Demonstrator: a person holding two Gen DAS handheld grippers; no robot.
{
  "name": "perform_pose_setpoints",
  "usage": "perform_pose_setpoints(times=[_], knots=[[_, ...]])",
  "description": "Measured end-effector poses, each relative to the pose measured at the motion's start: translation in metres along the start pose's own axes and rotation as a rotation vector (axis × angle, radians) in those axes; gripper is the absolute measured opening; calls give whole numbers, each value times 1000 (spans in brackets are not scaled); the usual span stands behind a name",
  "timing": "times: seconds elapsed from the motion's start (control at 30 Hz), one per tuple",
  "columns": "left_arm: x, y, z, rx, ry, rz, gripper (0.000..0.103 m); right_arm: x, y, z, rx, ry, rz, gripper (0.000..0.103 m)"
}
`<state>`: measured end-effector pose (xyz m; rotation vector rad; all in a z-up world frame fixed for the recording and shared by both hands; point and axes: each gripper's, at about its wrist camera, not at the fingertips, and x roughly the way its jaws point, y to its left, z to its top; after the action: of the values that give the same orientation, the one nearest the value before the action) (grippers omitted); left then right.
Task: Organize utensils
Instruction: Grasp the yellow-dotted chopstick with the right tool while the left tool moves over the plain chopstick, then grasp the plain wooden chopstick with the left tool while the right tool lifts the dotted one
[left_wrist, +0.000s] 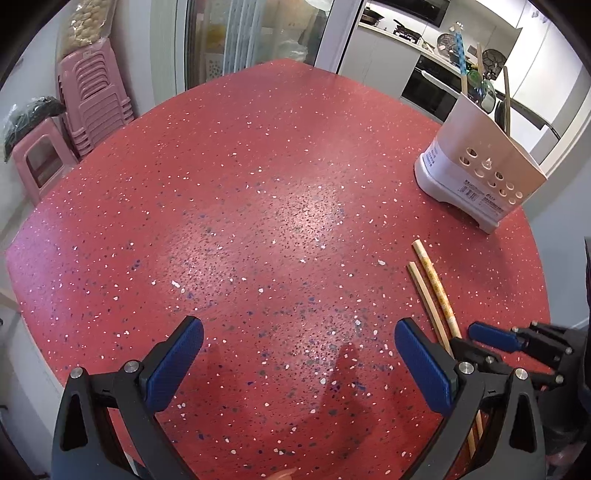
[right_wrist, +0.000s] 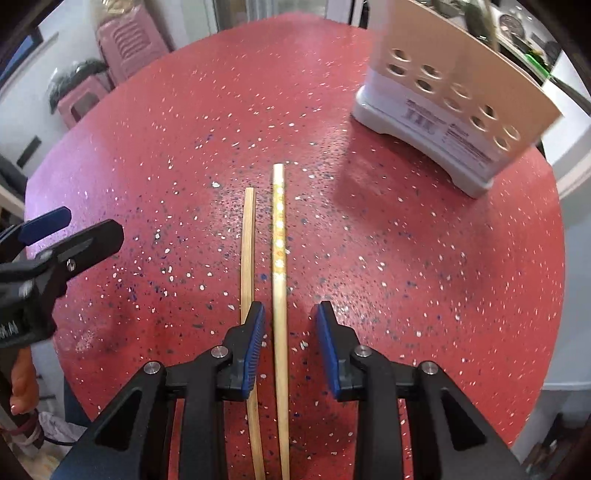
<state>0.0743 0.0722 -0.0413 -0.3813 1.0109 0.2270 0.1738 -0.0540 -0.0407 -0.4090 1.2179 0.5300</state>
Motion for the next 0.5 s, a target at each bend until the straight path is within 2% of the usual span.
perform_pose_setpoints(times=[0.07,0.1,0.13,0.3,0.37,0.5], knots=[[0,0,-1,-1,8,0,103,1,1,5,4,15,14,27],[0,1,-1,-3,12,-2,103,1,2,8,-1,14,17,13],[-1,0,-2,-6,16,-3,103,1,1,7,-1,13,18,8],[0,-16,-7,30,46,-26,103,0,-16,1,60,-26,56,8],[4,-29,-9,49,76,-49,103,-3,-27,-2,100,-39,88,8],[13,-59,-11,80,144,-97,103,-13,-46,-10,136,-69,95,8]])
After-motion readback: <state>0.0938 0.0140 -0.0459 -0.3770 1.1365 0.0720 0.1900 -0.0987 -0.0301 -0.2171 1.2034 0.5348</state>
